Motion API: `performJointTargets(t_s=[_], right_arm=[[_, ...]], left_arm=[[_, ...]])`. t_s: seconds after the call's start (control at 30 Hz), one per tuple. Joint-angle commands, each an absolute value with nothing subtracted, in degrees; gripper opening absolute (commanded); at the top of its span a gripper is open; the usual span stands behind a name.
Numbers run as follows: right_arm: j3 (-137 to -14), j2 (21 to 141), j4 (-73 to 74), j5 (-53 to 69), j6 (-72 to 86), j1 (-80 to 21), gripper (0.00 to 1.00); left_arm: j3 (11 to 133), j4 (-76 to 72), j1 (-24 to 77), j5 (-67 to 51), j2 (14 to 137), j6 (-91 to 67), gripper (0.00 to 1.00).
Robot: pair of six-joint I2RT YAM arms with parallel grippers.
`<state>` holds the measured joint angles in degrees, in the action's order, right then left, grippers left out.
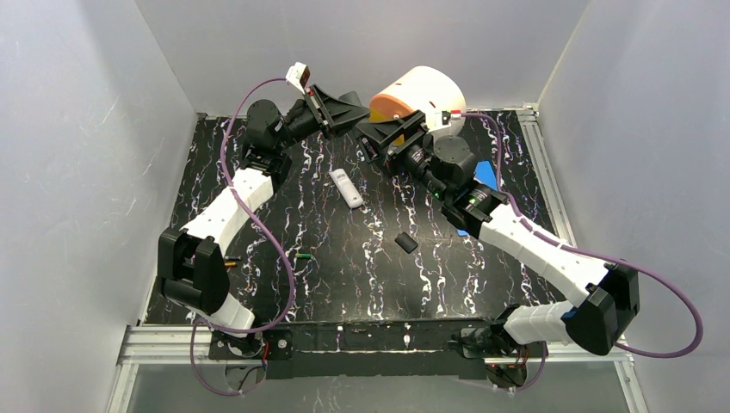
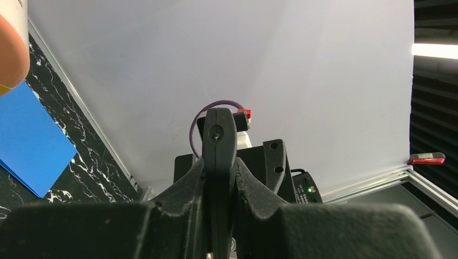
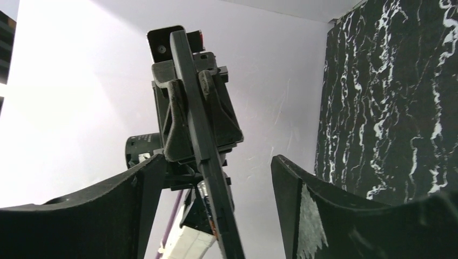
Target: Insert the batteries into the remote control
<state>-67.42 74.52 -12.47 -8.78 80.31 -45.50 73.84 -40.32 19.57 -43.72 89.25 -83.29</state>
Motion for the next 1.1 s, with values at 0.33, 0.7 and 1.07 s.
performJointTargets(t_s=[0.33,0.7,1.07], right_arm=[[-67.07,66.25,-6.08,-1.93,51.50,-41.60,0.90],[-63.97,73.32,5.46,18.51,29.72,-39.90,0.74],[-52.87,81.23,3.61,11.85,35.55,-41.51,0.52]], left_arm=[[70.19,-37.76,18.90,-47.24,85.97,-71.91,0.00],[57.72,-17.97,19.01,-45.25,82.95,-50.01,0.00],[65.21,17.66,28.39,-16.48,94.93,-33.03,0.00]])
